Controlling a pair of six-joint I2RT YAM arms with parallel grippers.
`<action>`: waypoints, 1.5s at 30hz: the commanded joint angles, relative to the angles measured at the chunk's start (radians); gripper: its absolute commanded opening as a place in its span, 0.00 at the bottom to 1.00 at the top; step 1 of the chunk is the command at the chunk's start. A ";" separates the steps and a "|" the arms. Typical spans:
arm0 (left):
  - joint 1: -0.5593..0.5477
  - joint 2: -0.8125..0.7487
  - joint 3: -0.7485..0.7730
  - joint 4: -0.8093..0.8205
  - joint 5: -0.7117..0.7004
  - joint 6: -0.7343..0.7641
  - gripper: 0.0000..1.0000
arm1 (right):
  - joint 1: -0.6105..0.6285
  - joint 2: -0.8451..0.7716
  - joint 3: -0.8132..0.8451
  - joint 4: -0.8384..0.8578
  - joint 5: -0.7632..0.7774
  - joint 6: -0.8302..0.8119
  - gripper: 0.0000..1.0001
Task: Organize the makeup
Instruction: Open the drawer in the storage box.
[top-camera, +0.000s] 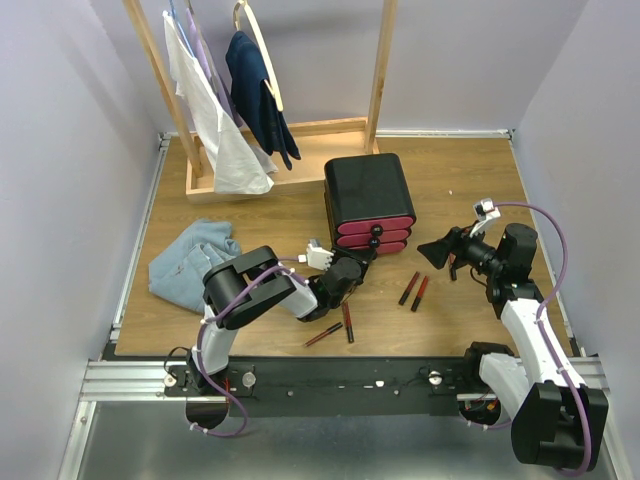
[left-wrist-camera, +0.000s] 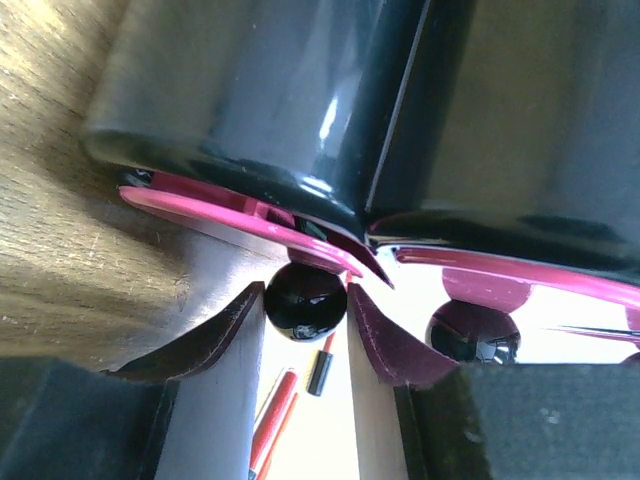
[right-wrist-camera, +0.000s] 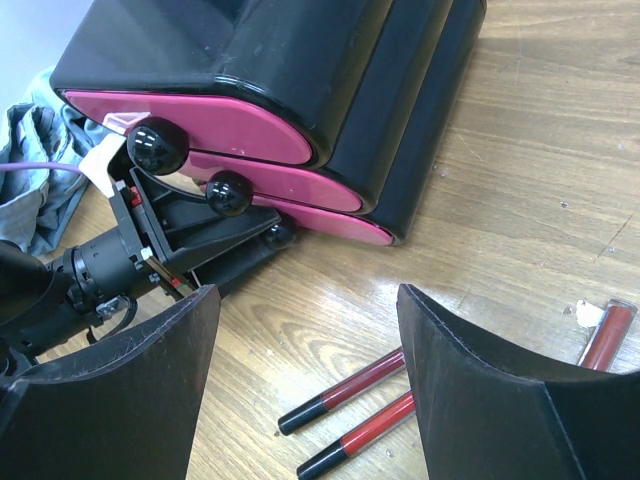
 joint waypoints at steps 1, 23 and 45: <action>-0.009 0.040 -0.020 0.014 -0.013 0.018 0.31 | -0.007 -0.007 -0.008 0.012 -0.006 -0.012 0.79; -0.122 -0.039 -0.153 0.132 0.025 0.041 0.25 | -0.007 -0.015 -0.006 0.009 -0.004 -0.018 0.79; -0.153 -0.131 -0.202 0.043 0.073 0.057 0.46 | -0.007 -0.027 -0.011 0.009 0.008 -0.026 0.80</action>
